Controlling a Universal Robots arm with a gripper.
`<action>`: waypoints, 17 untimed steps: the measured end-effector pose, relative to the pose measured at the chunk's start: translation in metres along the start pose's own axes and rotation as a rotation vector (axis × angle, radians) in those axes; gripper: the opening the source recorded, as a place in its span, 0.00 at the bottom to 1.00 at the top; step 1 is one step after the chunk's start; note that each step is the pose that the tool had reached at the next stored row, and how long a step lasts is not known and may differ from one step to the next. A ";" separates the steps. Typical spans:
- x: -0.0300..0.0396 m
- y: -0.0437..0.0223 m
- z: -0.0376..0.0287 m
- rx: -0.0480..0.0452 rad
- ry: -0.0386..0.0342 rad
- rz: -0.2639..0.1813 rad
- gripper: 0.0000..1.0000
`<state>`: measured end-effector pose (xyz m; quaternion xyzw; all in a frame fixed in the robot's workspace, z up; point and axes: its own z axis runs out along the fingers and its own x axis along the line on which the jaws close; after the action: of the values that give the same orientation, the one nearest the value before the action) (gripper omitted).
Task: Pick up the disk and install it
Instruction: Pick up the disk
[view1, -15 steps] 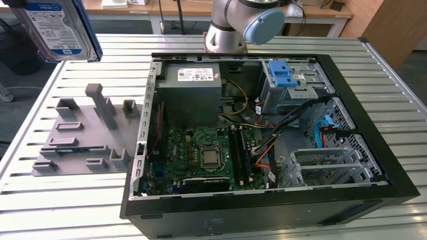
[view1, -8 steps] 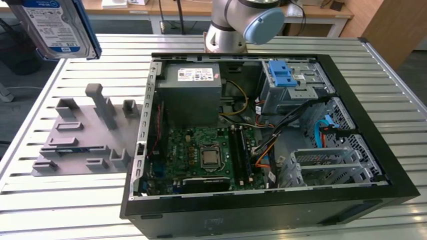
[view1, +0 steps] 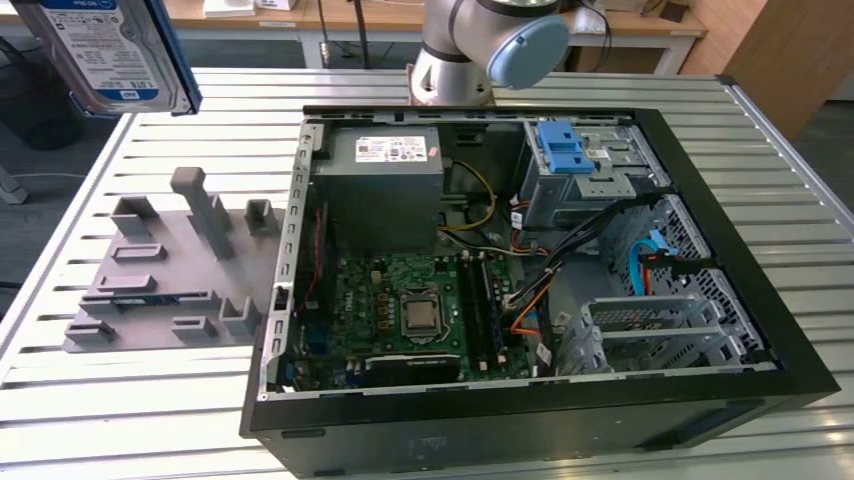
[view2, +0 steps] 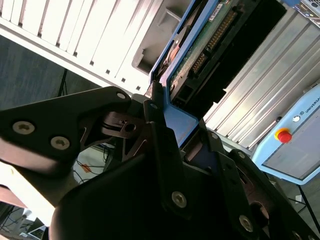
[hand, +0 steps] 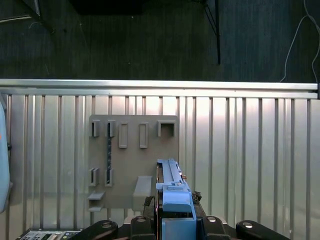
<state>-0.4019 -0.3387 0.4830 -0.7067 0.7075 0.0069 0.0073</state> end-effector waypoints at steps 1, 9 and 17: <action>0.0000 0.0000 0.0000 0.0000 0.0000 0.000 0.36; 0.0032 -0.0047 -0.0001 -0.0001 0.0000 0.000 0.36; 0.0113 -0.0098 -0.0002 0.0000 0.0000 0.000 0.36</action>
<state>-0.3922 -0.3500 0.4830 -0.7066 0.7075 0.0069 0.0073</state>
